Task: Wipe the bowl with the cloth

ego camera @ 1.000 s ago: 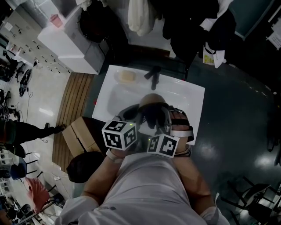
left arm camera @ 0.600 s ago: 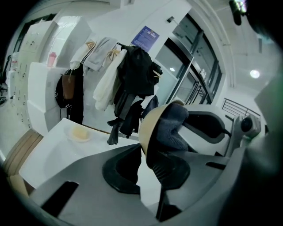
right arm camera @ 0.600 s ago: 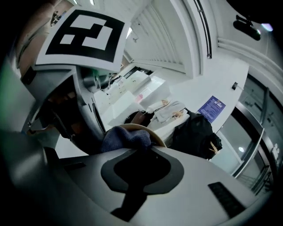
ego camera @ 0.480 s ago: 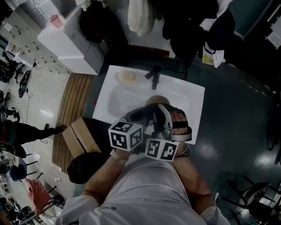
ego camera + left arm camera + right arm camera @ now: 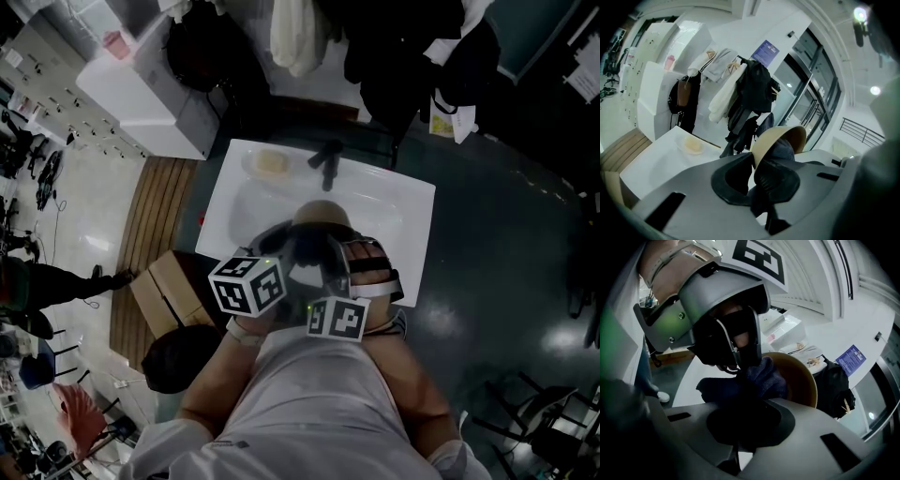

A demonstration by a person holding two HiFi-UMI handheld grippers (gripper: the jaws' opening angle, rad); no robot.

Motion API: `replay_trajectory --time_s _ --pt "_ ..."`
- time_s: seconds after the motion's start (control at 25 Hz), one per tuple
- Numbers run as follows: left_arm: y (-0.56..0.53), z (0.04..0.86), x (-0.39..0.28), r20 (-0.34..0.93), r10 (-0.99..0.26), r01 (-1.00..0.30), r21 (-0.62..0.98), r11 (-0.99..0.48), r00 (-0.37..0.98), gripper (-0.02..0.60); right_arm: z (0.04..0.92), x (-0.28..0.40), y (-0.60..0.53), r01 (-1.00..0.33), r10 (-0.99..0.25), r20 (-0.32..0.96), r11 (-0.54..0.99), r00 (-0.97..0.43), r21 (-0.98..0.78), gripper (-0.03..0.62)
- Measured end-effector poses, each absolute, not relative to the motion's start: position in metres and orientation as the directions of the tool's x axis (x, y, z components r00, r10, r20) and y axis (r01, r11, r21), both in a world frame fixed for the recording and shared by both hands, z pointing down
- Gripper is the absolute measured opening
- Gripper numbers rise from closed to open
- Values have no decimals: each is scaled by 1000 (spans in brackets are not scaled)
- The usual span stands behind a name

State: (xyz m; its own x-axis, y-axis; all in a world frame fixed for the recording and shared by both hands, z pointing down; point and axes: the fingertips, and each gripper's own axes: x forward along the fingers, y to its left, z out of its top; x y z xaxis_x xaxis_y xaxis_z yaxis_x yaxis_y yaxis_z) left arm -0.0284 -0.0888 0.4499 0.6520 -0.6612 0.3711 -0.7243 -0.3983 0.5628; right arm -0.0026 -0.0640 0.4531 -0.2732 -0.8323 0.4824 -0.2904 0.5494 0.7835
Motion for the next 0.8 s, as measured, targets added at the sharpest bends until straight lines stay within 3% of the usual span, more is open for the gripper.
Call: replay_trajectory --time_s 0.32,0.8 --pt "-84 458 -29 394 -649 -735 540 -409 651 31 445 18 -73 -400 -861 472 507 -190 763 35" --pt "-99 469 -54 405 -683 -758 552 -347 608 18 364 27 -66 -636 -939 170 328 -297 698 34"
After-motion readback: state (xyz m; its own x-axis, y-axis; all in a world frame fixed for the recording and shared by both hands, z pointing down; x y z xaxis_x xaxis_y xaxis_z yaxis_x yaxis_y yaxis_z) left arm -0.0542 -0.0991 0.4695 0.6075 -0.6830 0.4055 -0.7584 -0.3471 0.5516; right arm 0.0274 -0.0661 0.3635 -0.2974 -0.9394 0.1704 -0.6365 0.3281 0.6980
